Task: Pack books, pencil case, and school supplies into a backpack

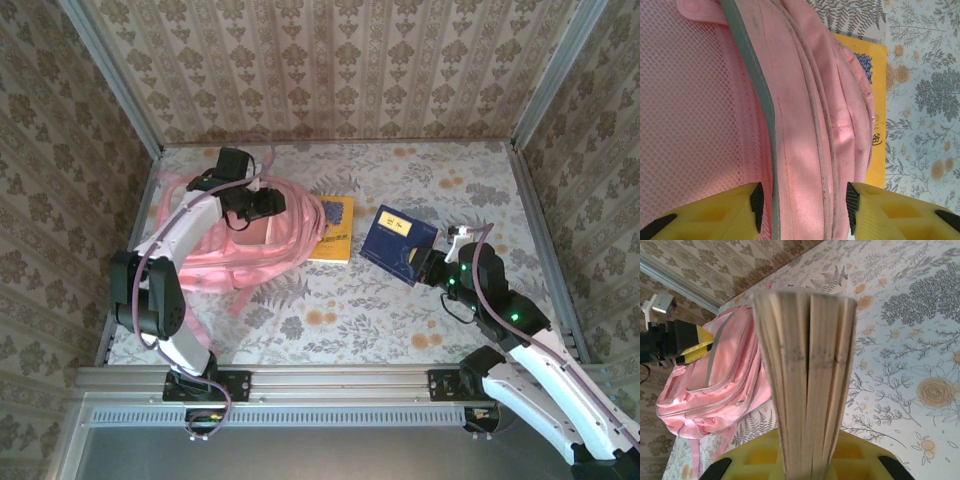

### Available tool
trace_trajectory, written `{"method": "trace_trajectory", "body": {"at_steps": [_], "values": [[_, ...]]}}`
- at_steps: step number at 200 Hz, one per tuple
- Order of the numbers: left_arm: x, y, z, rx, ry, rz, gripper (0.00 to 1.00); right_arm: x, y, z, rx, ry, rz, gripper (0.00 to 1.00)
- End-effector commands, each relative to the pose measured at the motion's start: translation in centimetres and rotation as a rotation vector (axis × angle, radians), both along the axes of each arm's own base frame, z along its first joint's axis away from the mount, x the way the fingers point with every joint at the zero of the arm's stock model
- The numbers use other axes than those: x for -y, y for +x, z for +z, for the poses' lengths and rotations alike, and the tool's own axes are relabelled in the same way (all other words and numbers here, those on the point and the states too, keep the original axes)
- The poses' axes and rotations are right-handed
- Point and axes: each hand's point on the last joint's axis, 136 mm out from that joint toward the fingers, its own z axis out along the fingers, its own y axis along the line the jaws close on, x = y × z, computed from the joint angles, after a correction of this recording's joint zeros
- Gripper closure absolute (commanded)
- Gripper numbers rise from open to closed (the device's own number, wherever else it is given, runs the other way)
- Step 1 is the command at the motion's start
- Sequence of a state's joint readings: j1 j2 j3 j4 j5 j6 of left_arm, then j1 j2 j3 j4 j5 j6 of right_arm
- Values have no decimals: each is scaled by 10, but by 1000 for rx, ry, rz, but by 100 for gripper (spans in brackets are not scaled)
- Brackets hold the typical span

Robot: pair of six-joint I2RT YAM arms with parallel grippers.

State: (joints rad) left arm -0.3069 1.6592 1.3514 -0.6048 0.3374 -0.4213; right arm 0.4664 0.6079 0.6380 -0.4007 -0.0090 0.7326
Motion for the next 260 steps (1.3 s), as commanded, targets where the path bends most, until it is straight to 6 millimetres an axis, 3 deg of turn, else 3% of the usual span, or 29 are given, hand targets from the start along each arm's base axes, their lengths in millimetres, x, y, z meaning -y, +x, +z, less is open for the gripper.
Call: {"method": "trace_trajectory", "body": {"at_steps": [1, 51, 80, 100, 133, 141, 183, 219, 240, 260], "values": [[3, 9, -1, 3, 5, -18, 52, -2, 2, 4, 25, 27, 5, 100], [6, 21, -14, -10, 14, -20, 53, -5, 2, 6, 20, 74, 3, 100], [13, 25, -18, -19, 7, -34, 61, -5, 3, 3, 9, 90, 0, 100], [5, 29, -29, -36, 65, -9, 65, -5, 2, 3, 8, 98, -2, 100], [-2, 30, -32, -68, 75, -15, 93, -3, 2, 6, 12, 90, -5, 100], [-1, 28, -23, -63, 66, -33, 100, -3, 2, 8, 14, 83, -3, 100], [-1, 6, 57, 57, 42, -96, 100, 2, 0, 14, 12, 44, -7, 100], [-12, -29, 121, 147, 45, -137, 100, -5, 0, 24, 0, 30, 41, 100], [-25, -54, 149, 180, 63, -136, 100, -9, -1, 38, 22, 30, 75, 100], [-35, -76, 171, 240, 58, -130, 100, -29, -6, 57, 57, 82, 190, 100]]}}
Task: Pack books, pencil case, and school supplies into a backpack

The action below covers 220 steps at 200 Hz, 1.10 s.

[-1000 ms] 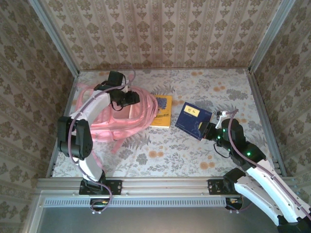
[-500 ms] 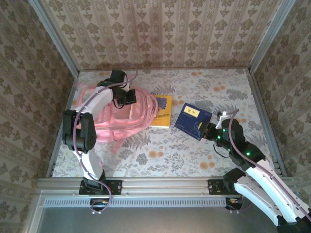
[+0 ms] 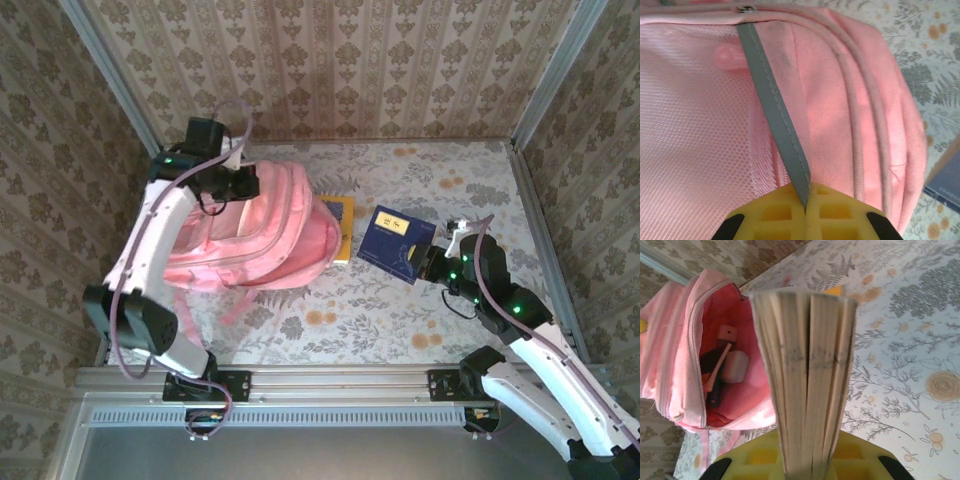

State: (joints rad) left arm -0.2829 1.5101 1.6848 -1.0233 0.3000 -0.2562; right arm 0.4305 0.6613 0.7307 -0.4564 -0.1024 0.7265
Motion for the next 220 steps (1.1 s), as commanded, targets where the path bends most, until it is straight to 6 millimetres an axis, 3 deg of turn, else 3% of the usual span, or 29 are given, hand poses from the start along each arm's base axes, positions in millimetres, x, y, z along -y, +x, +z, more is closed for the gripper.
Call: {"method": "trace_trajectory", "body": {"at_steps": [1, 29, 63, 106, 145, 220], "values": [[-7, -38, 46, 96, -24, -51, 100, -22, -6, 40, 87, 63, 143, 100], [-18, -51, 59, 147, -87, -21, 100, -55, -10, 54, 39, 197, 295, 100], [4, -65, 82, 125, -353, -111, 100, -81, -7, 58, -54, 406, 363, 100], [17, -70, 106, 120, -515, -170, 100, -105, 3, 46, -143, 518, 358, 100], [23, -70, 113, 105, -611, -192, 100, -125, 5, 34, -189, 492, 361, 100], [29, -77, 117, 122, -653, -247, 100, -179, 52, 26, -218, 543, 384, 100]]}}
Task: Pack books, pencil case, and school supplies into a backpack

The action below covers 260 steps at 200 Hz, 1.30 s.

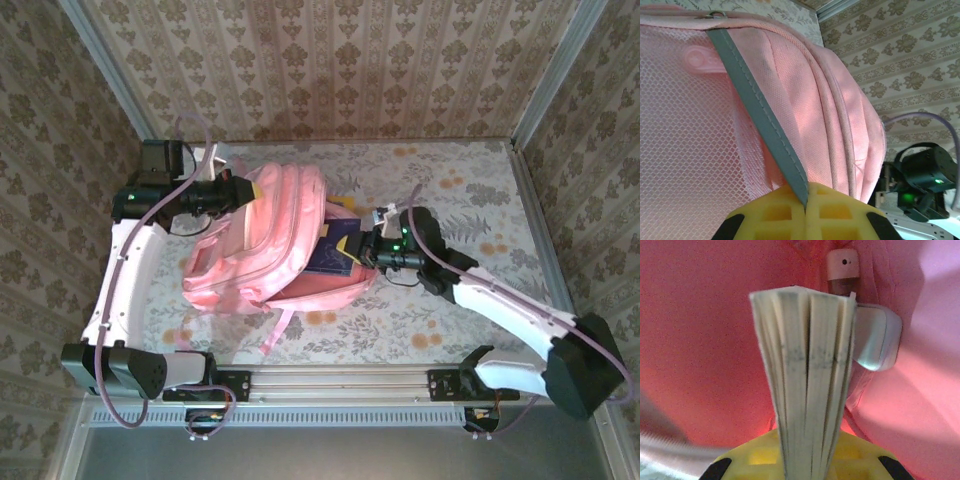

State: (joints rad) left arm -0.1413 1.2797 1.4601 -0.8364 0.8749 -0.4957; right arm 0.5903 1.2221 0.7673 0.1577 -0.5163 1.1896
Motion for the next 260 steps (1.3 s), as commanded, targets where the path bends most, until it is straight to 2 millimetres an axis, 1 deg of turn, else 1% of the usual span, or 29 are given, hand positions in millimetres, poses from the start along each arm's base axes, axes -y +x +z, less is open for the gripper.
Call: {"method": "trace_trajectory", "body": {"at_steps": [1, 16, 20, 22, 26, 69, 88, 98, 108, 122, 127, 138, 145, 152, 168, 186, 200, 202, 205, 214, 219, 237, 260], "values": [[8, -19, 59, 215, -112, -91, 100, -24, 19, 42, 97, 88, 6, 100], [8, -18, 58, 215, -114, -89, 100, -43, 24, 37, 72, 64, 30, 100], [8, -18, 57, 212, -115, -88, 100, -47, 24, 41, 74, 64, 36, 100], [8, -18, 58, 212, -116, -87, 100, -51, 26, 32, 55, 48, 38, 100], [8, -17, 57, 209, -114, -85, 100, -56, 28, 26, 38, 34, 42, 100], [7, -14, 60, 217, -118, -71, 100, -110, 39, -5, -50, -32, 55, 100], [6, -12, 61, 211, -122, -57, 100, -133, 42, -29, -103, -146, 36, 100], [6, -11, 61, 205, -132, -56, 100, -148, 44, -37, -103, -183, 39, 100], [6, -11, 62, 201, -139, -55, 100, -161, 49, -45, -108, -179, 26, 100], [6, -11, 62, 199, -147, -52, 100, -182, 55, -54, -106, -132, 15, 100], [5, -11, 62, 200, -147, -51, 100, -188, 57, -57, -107, -125, 15, 95], [4, -11, 61, 199, -144, -46, 100, -200, 59, -65, -115, -129, 27, 75], [4, -11, 61, 198, -141, -43, 100, -207, 60, -66, -109, -127, 40, 65], [3, -11, 60, 196, -138, -36, 100, -211, 61, -65, -101, -121, 48, 57], [0, -11, 60, 192, -133, -21, 100, -210, 60, -57, -56, -115, 64, 44], [-3, -11, 59, 191, -123, -4, 100, -198, 56, -49, -6, -161, 69, 24], [-5, -10, 58, 189, -119, 8, 100, -186, 53, -41, 20, -177, 70, 19], [-6, -9, 58, 189, -119, 11, 100, -184, 53, -40, 22, -177, 71, 16], [-7, -9, 58, 190, -117, 14, 100, -181, 52, -38, 27, -176, 69, 14], [-9, -9, 58, 190, -110, 25, 100, -173, 50, -32, 45, -180, 66, 12], [-11, -8, 57, 190, -103, 33, 100, -168, 49, -30, 54, -185, 64, 7], [-16, -7, 54, 191, -70, 60, 100, -147, 44, -16, 128, -205, 59, 4], [-29, -4, 45, 189, 3, 122, 100, -121, 33, -8, 202, -277, 71, 1]]}}
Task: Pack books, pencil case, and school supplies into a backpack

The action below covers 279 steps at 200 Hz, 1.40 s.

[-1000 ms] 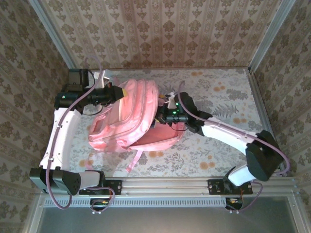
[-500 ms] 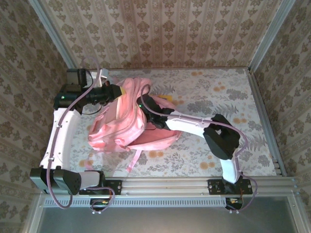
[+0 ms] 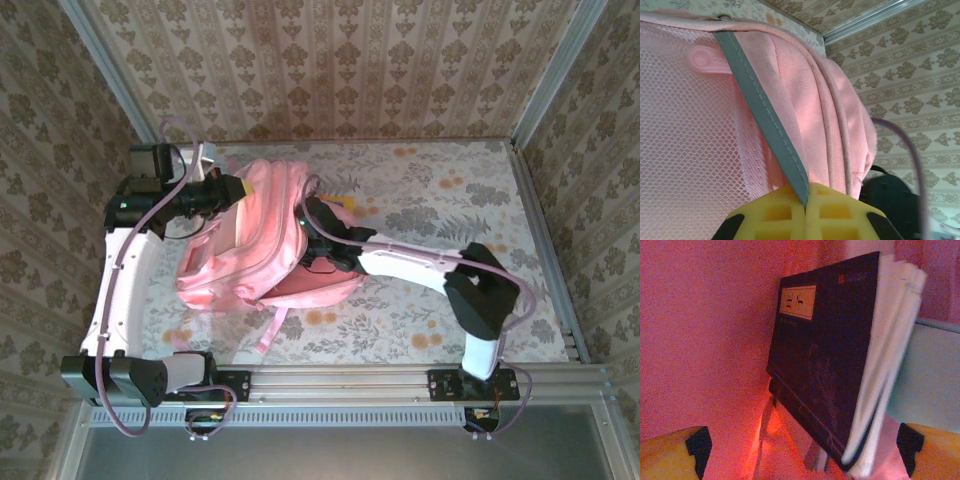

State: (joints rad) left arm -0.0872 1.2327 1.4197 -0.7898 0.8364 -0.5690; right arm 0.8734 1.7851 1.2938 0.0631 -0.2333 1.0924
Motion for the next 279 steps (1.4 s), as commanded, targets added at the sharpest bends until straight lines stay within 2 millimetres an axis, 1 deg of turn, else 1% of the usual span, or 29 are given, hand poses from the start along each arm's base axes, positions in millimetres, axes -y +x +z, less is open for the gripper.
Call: {"method": "trace_trajectory", "body": {"at_steps": [1, 25, 40, 58, 74, 83, 94, 103, 105, 110, 123, 140, 156, 161, 162, 166, 176, 196, 203, 212, 224, 238, 250, 260, 269, 279], "values": [[-9, -11, 43, 190, 26, 11, 100, 28, -6, 26, 140, -60, 18, 0], [-24, -7, 33, 174, 81, 83, 100, 53, -11, 28, 169, -109, 14, 0], [-40, -4, 25, 161, 161, 152, 100, 74, -10, 28, 206, -173, -13, 0], [-77, 1, 12, 133, 353, 319, 100, 97, -6, 32, 256, -218, -38, 3], [-108, 3, 7, 109, 495, 447, 100, 114, -2, 39, 270, -202, -43, 5], [-120, 4, 4, 99, 545, 505, 100, 123, 1, 43, 262, -190, -48, 5], [-132, 5, 5, 105, 578, 568, 100, 134, 5, 41, 246, -199, -59, 5], [-137, 6, 5, 123, 585, 602, 100, 140, 9, 38, 248, -220, -59, 4], [-138, 7, 5, 126, 586, 608, 100, 144, 7, 46, 265, -212, -65, 4], [-140, 8, 5, 136, 586, 624, 100, 149, 9, 49, 276, -223, -75, 4], [-144, 12, 3, 144, 587, 652, 100, 159, 13, 46, 283, -258, -96, 4], [-144, 21, -5, 140, 585, 656, 100, 174, 23, 36, 269, -305, -140, 3], [-152, 28, -15, 116, 625, 686, 100, 189, 32, 23, 239, -348, -182, 3], [-154, 31, -18, 112, 631, 693, 100, 192, 34, 23, 233, -348, -192, 3], [-154, 31, -18, 112, 633, 693, 100, 192, 36, 17, 222, -356, -191, 3], [-154, 34, -20, 113, 632, 689, 100, 192, 38, 9, 202, -363, -190, 3], [-149, 42, -27, 109, 617, 667, 100, 193, 44, -1, 174, -376, -191, 4], [-133, 57, -46, 69, 573, 594, 100, 194, 54, -27, 86, -425, -183, 7], [-126, 61, -52, 54, 549, 561, 92, 195, 57, -37, 51, -437, -182, 8], [-113, 64, -58, 44, 519, 509, 77, 196, 60, -48, 9, -440, -183, 9], [-98, 66, -62, 48, 529, 448, 65, 199, 64, -60, -36, -434, -193, 12], [-81, 65, -59, 72, 562, 401, 57, 202, 69, -70, -67, -410, -202, 15], [-66, 63, -56, 102, 623, 364, 48, 205, 73, -78, -92, -399, -211, 19], [-54, 63, -52, 132, 693, 345, 45, 205, 77, -82, -104, -383, -210, 22], [-32, 62, -51, 165, 696, 290, 44, 204, 80, -86, -125, -368, -209, 25], [-7, 62, -60, 157, 644, 233, 43, 202, 83, -91, -143, -348, -204, 29]]}}
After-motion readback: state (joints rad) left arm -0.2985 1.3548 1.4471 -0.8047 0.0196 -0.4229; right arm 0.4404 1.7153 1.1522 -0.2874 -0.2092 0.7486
